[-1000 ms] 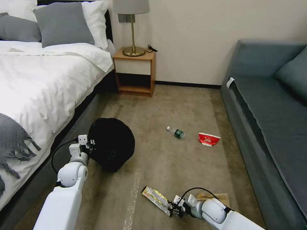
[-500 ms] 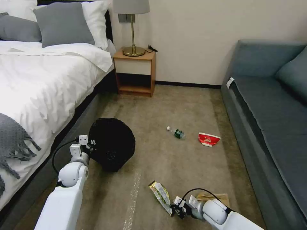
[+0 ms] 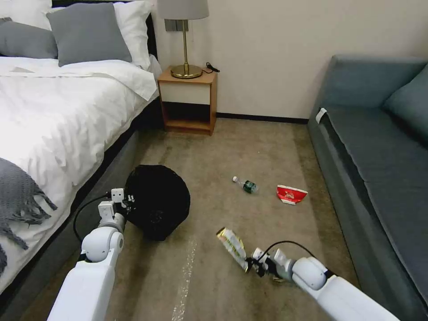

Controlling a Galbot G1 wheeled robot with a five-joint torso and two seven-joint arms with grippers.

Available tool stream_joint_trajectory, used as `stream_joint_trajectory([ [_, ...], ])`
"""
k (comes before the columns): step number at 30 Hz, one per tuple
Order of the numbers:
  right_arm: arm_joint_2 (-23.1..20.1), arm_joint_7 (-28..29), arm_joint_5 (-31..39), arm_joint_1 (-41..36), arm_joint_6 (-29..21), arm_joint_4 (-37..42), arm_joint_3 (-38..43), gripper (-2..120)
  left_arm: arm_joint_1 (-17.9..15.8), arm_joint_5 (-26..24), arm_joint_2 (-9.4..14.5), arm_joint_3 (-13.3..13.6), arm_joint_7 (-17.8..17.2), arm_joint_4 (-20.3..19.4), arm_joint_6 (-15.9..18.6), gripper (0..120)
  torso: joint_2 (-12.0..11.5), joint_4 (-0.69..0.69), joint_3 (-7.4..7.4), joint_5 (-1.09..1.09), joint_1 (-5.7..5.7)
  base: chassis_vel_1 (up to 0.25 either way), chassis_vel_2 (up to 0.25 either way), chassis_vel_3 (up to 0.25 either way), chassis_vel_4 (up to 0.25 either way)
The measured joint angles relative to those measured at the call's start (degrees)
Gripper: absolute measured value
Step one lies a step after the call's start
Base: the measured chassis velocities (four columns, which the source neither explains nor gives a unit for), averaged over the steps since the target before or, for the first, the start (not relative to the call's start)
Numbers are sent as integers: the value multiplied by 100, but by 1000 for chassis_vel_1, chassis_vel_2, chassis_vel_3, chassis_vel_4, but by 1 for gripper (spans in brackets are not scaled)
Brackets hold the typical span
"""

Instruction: Pick up the trash bin, then pick up the garbage on the floor and place it into the trash bin.

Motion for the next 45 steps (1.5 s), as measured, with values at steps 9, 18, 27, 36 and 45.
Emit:
stream_joint_trajectory([
  [9, 233, 237, 634, 81, 83, 836, 854, 0, -179, -2, 27, 249, 7, 123, -39, 1, 0, 0, 0, -1, 0, 0, 0, 0, 0],
  [18, 1205, 357, 1468, 397, 29, 1162, 1213, 0, -331, 50, -115, 587, -10, 294, -128, 1, 0, 1, 0, -1, 0, 0, 0, 0, 0],
  [27, 1750, 374, 1787, 499, -69, 1515, 1042, 0, -455, 65, -158, 812, -68, 339, -151, 1, 0, 0, 0, -1, 0, 0, 0, 0, 0],
  [36, 2199, 456, 1732, 785, -188, 1220, 500, 0, -487, 0, -215, 946, -122, 310, -154, 1, 0, 1, 0, -1, 0, 0, 0, 0, 0],
  [45, 2410, 660, 1117, 831, -49, 333, 266, 0, -396, -123, -190, 987, -149, 142, -154, 1, 0, 0, 0, 0, 0, 0, 0, 0, 0],
])
